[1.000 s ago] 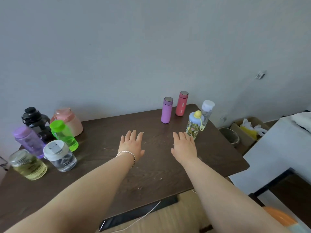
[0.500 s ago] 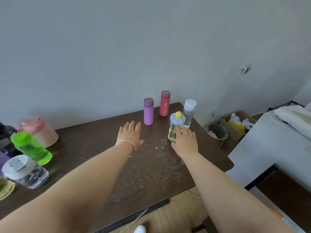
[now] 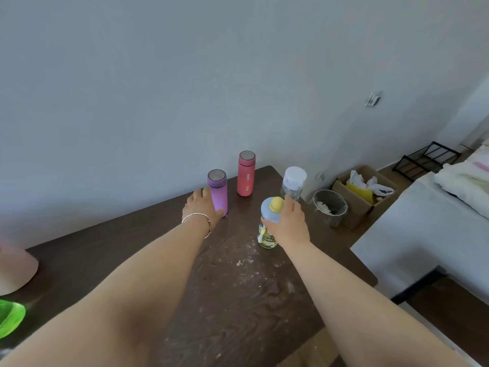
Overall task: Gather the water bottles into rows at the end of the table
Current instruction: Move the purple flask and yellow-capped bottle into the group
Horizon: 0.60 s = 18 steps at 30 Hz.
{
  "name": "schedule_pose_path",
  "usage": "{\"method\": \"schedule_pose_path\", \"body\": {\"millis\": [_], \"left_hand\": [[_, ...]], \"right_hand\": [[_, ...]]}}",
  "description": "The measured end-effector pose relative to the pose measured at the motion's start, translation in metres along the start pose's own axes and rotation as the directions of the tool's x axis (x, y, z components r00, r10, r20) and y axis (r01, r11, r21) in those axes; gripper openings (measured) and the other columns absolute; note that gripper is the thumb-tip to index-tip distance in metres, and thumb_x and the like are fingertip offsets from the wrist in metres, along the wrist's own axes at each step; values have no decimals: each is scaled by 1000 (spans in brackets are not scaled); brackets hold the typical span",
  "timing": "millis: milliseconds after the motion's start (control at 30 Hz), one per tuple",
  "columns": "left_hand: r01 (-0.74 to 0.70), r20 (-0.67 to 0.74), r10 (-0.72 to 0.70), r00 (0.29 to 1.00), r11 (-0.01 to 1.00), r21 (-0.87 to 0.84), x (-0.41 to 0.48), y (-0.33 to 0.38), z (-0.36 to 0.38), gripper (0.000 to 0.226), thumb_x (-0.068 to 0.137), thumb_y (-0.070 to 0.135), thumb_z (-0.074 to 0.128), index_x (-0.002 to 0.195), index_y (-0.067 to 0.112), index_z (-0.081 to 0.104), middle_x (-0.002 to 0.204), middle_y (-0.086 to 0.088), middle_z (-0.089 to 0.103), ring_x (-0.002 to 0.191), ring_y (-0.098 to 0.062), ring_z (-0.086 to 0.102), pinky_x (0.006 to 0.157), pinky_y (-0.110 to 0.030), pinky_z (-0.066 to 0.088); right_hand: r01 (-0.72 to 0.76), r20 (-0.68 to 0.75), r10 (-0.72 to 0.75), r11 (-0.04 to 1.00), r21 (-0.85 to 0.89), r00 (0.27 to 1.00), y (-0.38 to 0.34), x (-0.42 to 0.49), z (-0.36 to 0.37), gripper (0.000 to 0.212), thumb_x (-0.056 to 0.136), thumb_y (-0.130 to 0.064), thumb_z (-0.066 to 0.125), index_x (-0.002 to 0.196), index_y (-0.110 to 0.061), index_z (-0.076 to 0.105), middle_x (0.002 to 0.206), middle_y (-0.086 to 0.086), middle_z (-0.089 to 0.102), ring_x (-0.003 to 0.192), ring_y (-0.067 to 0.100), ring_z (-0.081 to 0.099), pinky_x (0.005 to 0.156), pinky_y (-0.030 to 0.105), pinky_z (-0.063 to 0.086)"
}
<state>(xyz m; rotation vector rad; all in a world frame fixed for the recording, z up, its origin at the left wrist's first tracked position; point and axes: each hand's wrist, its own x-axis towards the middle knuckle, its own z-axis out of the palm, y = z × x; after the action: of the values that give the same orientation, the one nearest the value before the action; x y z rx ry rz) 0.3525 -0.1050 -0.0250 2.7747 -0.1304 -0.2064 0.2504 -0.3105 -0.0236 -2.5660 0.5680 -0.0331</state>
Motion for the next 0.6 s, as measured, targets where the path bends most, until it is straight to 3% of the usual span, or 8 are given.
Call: {"method": "schedule_pose_path", "body": {"millis": [167, 300, 467, 600], "left_hand": [[122, 40, -116, 992, 969, -216, 54, 4, 22, 80, 83, 39, 68, 145, 11, 27, 139, -15, 40, 125, -37, 44, 98, -48, 43], [208, 33, -218, 975, 860, -465, 80, 5, 38, 68, 77, 36, 72, 132, 10, 40, 131, -13, 49, 114, -36, 54, 93, -47, 48], [223, 21, -270, 963, 744, -630, 97, 3, 54, 61, 73, 36, 74, 123, 15, 47, 124, -8, 57, 105, -32, 59, 89, -43, 50], [187, -15, -271, 962, 703, -686, 101, 2, 59, 54, 74, 32, 76, 118, 17, 49, 115, -3, 61, 99, -27, 58, 84, -36, 47]], "right_hand": [[-62, -14, 65, 989, 138, 998, -2, 24, 24, 98, 91, -41, 79, 163, -14, 18, 160, 15, 32, 144, 36, 43, 114, 47, 45], [-116, -63, 137, 959, 257, 989, -3, 32, 36, 90, 86, -37, 85, 156, -19, 30, 153, 12, 37, 128, 34, 55, 108, 49, 53], [-170, -114, 215, 934, 313, 970, -2, 29, 47, 84, 85, -36, 85, 152, -21, 36, 144, 9, 43, 121, 25, 58, 98, 41, 58], [-188, -144, 245, 928, 322, 959, -1, 27, 50, 83, 85, -38, 85, 151, -25, 37, 138, 7, 47, 108, 13, 50, 94, 36, 58]]}}
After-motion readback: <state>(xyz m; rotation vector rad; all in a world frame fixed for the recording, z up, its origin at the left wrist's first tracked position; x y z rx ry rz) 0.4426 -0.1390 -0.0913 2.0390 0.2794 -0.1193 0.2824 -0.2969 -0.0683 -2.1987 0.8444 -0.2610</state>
